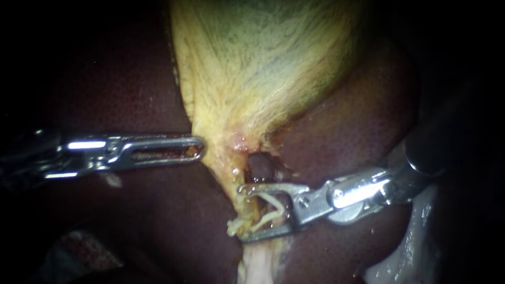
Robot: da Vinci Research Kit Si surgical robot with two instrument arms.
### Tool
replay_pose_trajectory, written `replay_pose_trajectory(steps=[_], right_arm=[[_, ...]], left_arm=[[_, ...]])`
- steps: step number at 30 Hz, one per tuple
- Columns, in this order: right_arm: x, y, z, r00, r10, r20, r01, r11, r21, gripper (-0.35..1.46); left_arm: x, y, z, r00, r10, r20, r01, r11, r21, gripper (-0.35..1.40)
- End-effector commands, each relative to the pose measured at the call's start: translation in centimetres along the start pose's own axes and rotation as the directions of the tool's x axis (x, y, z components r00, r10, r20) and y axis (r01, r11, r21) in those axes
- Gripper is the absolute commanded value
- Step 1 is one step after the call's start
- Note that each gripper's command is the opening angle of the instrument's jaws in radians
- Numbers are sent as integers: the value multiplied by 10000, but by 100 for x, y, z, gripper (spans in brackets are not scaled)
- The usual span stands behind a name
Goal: Clipping second clip left tube
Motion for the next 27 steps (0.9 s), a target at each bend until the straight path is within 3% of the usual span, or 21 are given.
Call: replay_pose_trajectory(steps=[1, 9, 19, 27], right_arm=[[-2, 1, 1, 10000, -20, 63, 20, 10000, 7, 58], [-22, 13, 2, 9962, -58, 869, 70, 9999, -140, 58], [-25, 15, 17, 9955, -79, 946, 98, 9998, -193, 58], [-25, 7, 39, 9953, 85, 965, -59, 9996, -277, 58]], left_arm=[[0, -1, -1, 10000, -5, 3, 5, 10000, -16, -35], [-1, -4, -9, 10000, -16, -14, 16, 10000, 2, -35], [-2, -10, -14, 10000, -35, -12, 35, 10000, -6, -35], [-3, -13, -12, 10000, -47, -1, 47, 10000, -24, -35]])
